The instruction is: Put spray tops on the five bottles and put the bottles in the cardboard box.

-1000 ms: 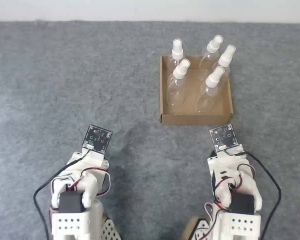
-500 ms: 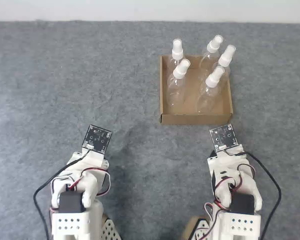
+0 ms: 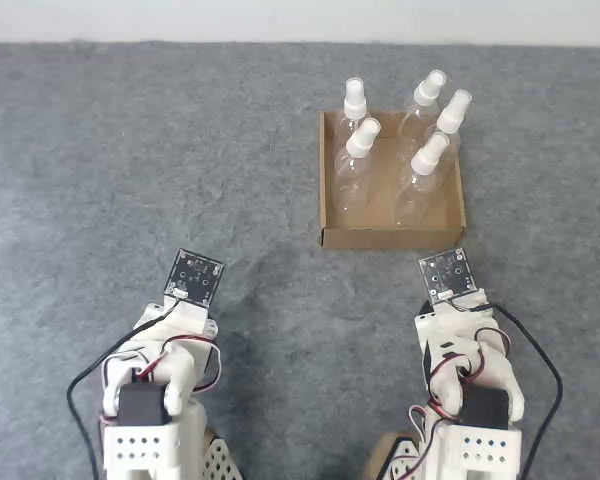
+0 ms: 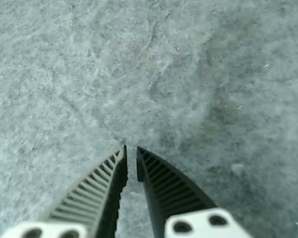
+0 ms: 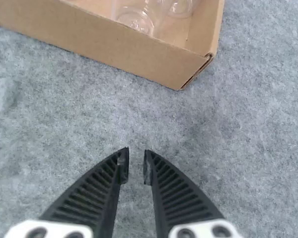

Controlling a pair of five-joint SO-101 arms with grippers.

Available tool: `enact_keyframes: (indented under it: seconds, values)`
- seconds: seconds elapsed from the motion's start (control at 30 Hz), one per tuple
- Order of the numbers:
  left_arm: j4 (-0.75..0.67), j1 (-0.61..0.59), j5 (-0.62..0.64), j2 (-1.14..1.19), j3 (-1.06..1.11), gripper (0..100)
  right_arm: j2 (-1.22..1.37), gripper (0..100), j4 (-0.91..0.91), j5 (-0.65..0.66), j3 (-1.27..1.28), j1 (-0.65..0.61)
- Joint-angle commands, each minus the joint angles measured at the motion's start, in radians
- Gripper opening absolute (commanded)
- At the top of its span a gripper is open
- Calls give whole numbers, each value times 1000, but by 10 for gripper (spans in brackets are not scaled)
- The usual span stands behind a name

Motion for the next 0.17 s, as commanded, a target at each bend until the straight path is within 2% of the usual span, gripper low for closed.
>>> enact_keyframes:
  seconds: [0.0, 0.13]
  values:
    - [3, 2, -5, -20, -10, 27, 7, 9, 5, 11, 25, 7]
    - [3, 2, -5, -20, -10, 27, 7, 9, 5, 11, 25, 7]
